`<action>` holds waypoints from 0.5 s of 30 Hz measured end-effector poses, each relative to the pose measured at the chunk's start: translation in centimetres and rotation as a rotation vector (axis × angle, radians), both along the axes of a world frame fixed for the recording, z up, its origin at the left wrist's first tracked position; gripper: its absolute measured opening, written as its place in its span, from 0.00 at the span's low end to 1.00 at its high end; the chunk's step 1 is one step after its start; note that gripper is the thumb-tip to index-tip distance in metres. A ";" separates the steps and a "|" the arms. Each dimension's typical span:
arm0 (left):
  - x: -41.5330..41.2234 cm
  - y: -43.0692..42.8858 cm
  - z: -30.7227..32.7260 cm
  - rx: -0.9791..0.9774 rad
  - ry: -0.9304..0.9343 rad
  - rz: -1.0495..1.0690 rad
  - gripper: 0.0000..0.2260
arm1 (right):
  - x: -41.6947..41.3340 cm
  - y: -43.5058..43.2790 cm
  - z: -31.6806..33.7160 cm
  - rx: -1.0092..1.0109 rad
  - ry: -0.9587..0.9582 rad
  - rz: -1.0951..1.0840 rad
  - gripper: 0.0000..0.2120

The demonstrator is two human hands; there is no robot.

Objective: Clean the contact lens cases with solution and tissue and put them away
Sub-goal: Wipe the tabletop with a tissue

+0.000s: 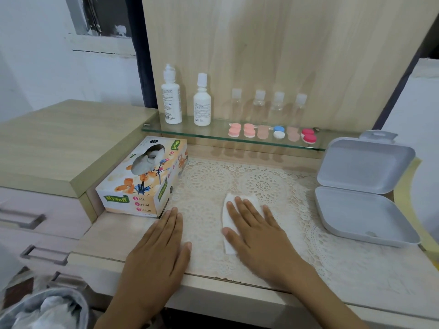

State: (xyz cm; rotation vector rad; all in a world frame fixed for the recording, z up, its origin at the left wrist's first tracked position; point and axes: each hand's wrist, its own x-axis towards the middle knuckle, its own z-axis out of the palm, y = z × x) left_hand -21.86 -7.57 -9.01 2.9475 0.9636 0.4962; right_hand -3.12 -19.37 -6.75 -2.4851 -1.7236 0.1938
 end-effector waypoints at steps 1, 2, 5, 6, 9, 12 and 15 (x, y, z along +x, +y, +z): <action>0.0 0.0 0.0 -0.004 -0.001 -0.003 0.26 | 0.5 -0.8 0.1 -0.003 -0.002 -0.021 0.29; 0.0 0.0 0.0 -0.005 -0.004 -0.004 0.27 | 1.0 -1.7 0.2 -0.007 -0.005 -0.047 0.29; 0.0 -0.1 0.1 -0.008 -0.005 -0.010 0.27 | 2.6 -3.8 0.2 -0.016 -0.013 -0.136 0.31; 0.0 -0.1 0.1 -0.011 -0.006 -0.013 0.27 | 3.1 -4.3 0.1 -0.013 -0.021 -0.161 0.32; 0.0 -0.1 0.1 -0.027 -0.010 -0.027 0.27 | 3.1 -4.6 -0.1 0.008 -0.020 -0.220 0.36; 0.1 0.0 0.0 -0.035 -0.006 -0.034 0.27 | 1.6 -3.5 0.0 0.033 0.007 -0.286 0.37; 0.0 -0.1 0.1 -0.031 -0.007 -0.029 0.26 | -0.6 -1.8 0.0 0.049 0.032 -0.263 0.34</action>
